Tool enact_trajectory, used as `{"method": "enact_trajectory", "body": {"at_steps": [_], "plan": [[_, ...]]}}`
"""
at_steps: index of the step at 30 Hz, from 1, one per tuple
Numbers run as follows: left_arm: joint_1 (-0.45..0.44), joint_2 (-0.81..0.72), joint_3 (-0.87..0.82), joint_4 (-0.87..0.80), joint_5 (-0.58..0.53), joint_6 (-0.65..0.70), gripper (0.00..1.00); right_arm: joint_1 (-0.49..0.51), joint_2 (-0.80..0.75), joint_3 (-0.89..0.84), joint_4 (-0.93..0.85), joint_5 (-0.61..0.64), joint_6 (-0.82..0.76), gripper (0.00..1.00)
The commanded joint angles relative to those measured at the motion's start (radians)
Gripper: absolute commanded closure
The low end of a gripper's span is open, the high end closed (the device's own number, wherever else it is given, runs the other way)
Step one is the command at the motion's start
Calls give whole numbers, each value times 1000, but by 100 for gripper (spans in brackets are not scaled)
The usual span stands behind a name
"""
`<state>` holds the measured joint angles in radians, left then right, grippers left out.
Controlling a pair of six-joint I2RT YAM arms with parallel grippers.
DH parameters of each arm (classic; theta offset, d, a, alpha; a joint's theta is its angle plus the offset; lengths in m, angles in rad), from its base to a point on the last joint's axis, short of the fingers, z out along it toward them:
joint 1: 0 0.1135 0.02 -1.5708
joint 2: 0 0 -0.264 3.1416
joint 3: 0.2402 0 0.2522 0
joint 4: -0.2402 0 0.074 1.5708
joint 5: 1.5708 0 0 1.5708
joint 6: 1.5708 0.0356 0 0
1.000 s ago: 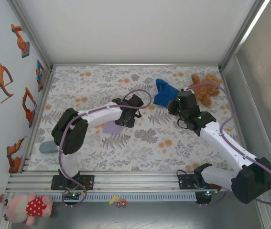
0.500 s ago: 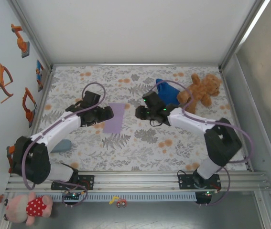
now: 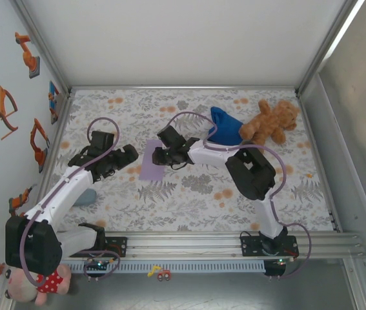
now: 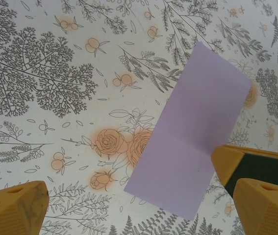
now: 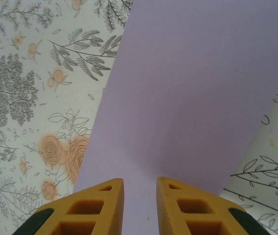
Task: Fold a paper plane with a square sheet of paper (pick it up from the middle)
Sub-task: Move the paper to the center of the table.
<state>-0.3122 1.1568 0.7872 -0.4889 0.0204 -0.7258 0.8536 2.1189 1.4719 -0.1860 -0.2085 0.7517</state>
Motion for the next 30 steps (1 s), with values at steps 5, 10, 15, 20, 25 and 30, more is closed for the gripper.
{"method": "enact_trajectory", "body": {"at_steps": [5, 10, 15, 20, 25, 30], "plan": [[5, 53, -5, 34, 90, 8, 4, 0, 39, 33, -126, 6, -38, 77], [5, 84, -8, 73, 178, 19, 3, -22, -25, -78, -167, 23, -124, 77], [-4, 120, -31, 137, 313, -10, 2, -56, -176, -255, -184, 27, -290, 77], [-36, 164, -82, 261, 433, -78, 1, -92, -325, -308, -175, 18, -291, 76], [-114, 208, -91, 291, 430, -136, 0, -93, -402, -354, -97, 69, -117, 76], [-183, 246, -116, 331, 423, -220, 5, -93, -371, -409, -13, 12, -27, 78]]}}
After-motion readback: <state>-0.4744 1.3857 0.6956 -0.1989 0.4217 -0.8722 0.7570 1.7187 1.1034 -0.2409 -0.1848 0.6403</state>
